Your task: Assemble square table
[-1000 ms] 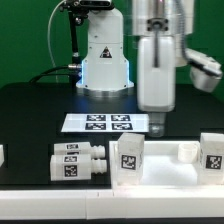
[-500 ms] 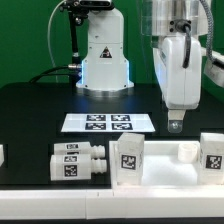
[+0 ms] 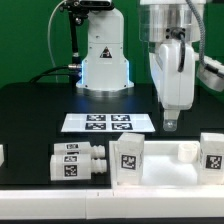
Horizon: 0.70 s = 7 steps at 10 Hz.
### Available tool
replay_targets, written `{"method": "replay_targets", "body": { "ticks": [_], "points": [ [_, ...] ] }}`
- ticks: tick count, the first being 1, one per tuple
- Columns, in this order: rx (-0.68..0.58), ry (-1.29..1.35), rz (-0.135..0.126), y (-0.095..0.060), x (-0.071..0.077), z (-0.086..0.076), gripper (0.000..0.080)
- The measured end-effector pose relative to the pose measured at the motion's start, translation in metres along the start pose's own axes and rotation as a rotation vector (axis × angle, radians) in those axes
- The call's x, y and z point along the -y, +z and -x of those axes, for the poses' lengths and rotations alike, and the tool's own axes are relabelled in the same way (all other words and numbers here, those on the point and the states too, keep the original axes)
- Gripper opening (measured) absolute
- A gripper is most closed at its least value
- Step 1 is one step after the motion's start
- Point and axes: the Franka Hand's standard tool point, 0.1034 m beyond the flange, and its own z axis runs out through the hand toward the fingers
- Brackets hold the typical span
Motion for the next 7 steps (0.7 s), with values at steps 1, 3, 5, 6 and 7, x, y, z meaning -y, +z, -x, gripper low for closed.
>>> {"method": "replay_targets", "body": {
  "ticks": [1,3,5,6,7],
  "points": [
    [0.0,0.0,-0.002,0.0,0.001,0.0,0.0649],
    [0.0,-0.001,-0.001,0.0,0.001,0.0,0.0649],
    [-0.003,-0.001,-0.012,0.003,0.001,-0.001,0.0649],
    [-0.019,-0.008,-0.033,0.015,-0.009,-0.006,0.0649],
    [-0.029,-0.012,-0.015,0.025,-0.019,-0.011,0.0649]
  ]
}}
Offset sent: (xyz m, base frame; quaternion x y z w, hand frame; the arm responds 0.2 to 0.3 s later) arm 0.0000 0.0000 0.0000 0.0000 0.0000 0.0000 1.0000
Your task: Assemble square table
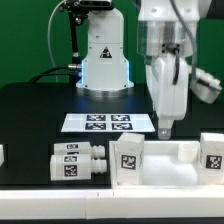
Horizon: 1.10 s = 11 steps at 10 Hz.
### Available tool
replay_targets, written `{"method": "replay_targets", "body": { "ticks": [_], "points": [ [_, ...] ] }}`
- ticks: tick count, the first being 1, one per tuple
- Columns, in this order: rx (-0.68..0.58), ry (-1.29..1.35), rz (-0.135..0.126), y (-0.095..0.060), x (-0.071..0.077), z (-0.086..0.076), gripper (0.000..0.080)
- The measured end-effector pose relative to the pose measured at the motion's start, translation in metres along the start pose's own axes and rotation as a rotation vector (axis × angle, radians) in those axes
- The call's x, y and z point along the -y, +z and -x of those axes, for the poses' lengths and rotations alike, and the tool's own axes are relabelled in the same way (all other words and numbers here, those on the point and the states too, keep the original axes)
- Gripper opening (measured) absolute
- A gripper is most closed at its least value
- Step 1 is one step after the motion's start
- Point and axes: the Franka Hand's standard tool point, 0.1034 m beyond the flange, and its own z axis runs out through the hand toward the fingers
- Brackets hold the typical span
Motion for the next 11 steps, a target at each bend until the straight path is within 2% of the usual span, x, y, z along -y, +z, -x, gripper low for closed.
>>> {"method": "replay_targets", "body": {
  "ticks": [4,6,8,9,10,11],
  "points": [
    [-0.038,-0.018,0.022,0.032,-0.016,0.001,0.0649],
    [-0.055,-0.03,0.052,0.046,-0.022,0.002,0.0649],
    [-0.054,-0.032,0.057,0.046,-0.02,0.003,0.0649],
    [-0.055,-0.032,0.058,0.046,-0.021,0.003,0.0556],
    [-0.055,-0.033,0.058,0.047,-0.021,0.003,0.0374],
    [-0.055,-0.033,0.059,0.047,-0.021,0.003,0.0374]
  ]
}}
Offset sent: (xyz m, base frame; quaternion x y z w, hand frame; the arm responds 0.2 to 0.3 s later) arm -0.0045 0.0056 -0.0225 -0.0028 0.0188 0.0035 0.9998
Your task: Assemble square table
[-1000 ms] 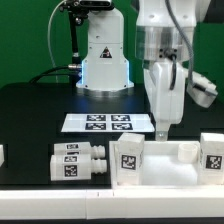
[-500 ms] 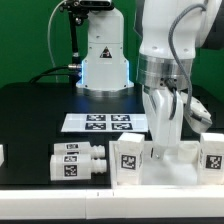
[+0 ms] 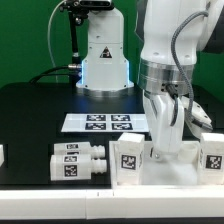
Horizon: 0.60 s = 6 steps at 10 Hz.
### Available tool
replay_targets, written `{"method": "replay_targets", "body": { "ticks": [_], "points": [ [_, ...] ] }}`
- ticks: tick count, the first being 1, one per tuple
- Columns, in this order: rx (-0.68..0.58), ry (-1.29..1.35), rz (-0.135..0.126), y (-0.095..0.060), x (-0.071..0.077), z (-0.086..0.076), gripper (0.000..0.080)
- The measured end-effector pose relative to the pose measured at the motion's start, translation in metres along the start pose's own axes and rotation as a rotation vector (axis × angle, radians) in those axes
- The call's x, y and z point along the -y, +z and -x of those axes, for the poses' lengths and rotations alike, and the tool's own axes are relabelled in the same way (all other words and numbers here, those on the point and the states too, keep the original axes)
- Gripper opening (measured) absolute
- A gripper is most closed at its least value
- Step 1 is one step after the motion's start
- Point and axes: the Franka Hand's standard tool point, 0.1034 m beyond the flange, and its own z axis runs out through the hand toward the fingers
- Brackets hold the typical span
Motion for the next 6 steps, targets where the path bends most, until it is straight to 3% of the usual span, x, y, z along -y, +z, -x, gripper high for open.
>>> {"method": "replay_targets", "body": {
  "ticks": [2,6],
  "points": [
    [0.0,0.0,0.026,0.0037,-0.0071,-0.0001,0.0071],
    [-0.006,-0.015,0.024,0.0024,-0.0073,0.0013,0.0065]
  ]
}}
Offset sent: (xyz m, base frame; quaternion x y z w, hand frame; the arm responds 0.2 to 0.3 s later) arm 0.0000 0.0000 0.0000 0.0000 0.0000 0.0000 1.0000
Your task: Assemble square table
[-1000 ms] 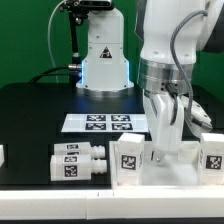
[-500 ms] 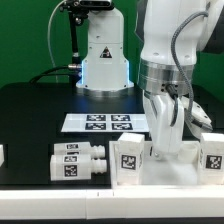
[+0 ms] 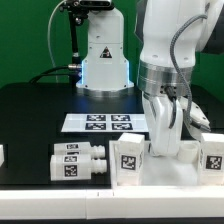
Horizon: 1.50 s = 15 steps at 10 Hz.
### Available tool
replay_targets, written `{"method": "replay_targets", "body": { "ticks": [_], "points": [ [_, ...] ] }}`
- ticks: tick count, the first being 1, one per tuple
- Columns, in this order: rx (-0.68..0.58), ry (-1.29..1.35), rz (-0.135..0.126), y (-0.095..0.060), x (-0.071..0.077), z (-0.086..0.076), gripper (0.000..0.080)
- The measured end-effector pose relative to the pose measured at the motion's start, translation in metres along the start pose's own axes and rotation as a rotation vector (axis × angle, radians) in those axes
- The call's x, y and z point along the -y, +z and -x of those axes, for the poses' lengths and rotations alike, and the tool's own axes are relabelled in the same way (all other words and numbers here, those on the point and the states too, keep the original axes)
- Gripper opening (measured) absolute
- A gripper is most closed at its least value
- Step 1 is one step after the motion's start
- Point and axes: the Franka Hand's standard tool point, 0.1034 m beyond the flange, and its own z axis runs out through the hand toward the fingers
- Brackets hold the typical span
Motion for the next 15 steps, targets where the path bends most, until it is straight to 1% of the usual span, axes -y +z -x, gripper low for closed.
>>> {"method": "replay_targets", "body": {
  "ticks": [1,2,4,6,7,8,10,11,12,14,15],
  "points": [
    [-0.023,-0.027,-0.011,-0.002,-0.001,0.001,0.0065],
    [-0.036,-0.054,-0.014,-0.002,-0.007,0.0,0.0065],
    [-0.04,-0.121,-0.023,-0.003,-0.005,-0.011,0.0065],
    [-0.043,-0.249,-0.018,-0.003,-0.007,-0.015,0.0065],
    [-0.046,-0.305,-0.014,-0.002,-0.009,-0.02,0.0065],
    [-0.052,-0.373,-0.011,0.0,-0.012,-0.028,0.007],
    [-0.048,-0.467,0.011,0.005,-0.017,-0.049,0.0072],
    [-0.046,-0.511,0.017,0.006,-0.018,-0.057,0.0072],
    [-0.047,-0.544,0.018,0.006,-0.018,-0.058,0.0072],
    [-0.051,-0.611,0.021,0.006,-0.018,-0.065,0.0074],
    [-0.057,-0.692,0.02,0.006,-0.018,-0.069,0.0074]
  ]
}}
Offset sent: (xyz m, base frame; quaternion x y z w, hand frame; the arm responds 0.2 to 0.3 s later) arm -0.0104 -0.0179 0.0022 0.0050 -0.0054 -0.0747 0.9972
